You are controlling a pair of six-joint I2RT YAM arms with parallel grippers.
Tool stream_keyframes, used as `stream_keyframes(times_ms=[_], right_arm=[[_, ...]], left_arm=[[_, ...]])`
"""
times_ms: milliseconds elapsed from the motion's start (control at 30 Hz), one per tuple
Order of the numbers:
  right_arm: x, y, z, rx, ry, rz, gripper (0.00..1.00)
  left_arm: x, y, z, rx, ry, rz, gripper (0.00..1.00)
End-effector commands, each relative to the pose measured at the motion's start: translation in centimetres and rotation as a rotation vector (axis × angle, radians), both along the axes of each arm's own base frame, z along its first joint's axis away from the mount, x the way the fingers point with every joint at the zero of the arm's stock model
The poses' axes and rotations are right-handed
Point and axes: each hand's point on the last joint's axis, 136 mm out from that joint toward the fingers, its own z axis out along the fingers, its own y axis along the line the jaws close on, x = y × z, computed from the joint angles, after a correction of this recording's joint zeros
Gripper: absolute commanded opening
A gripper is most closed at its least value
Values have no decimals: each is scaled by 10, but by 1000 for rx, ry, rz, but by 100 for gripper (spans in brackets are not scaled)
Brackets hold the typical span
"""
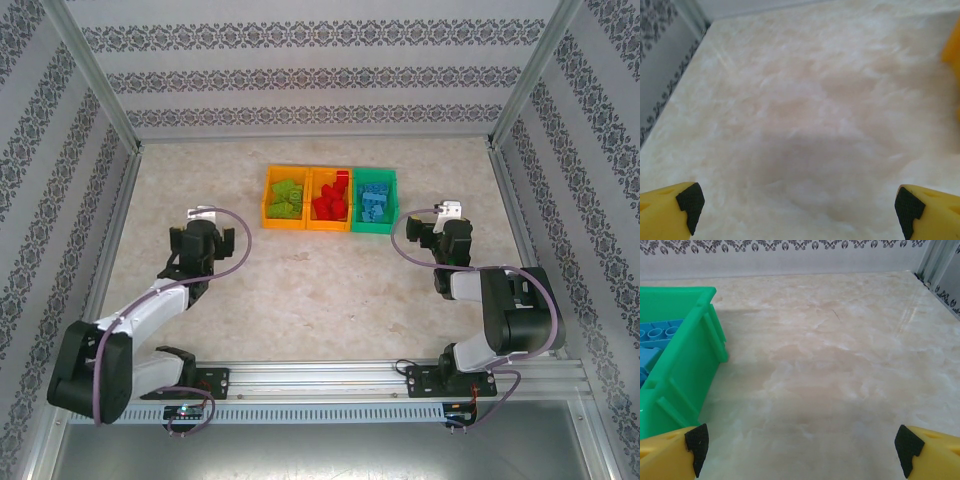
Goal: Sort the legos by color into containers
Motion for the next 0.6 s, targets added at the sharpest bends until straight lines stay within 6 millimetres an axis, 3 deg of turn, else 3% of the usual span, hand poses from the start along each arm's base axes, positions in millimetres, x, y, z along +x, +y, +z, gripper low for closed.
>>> stream_keyframes(times_ms=[0, 233, 367, 567], right_arm=[[3, 0, 11, -18, -44, -5, 98], [3, 1, 11, -18, -45, -3, 98], [4, 6, 11, -21, -39, 29, 98], [4, 6, 11, -21, -39, 30, 98]], left_arm=[[29, -8, 25, -32, -162, -66, 100], [45, -4, -17, -15, -165, -112, 100], [31, -5, -21, -85, -229, -163, 100], [49, 4, -38, -182, -142, -172, 100]])
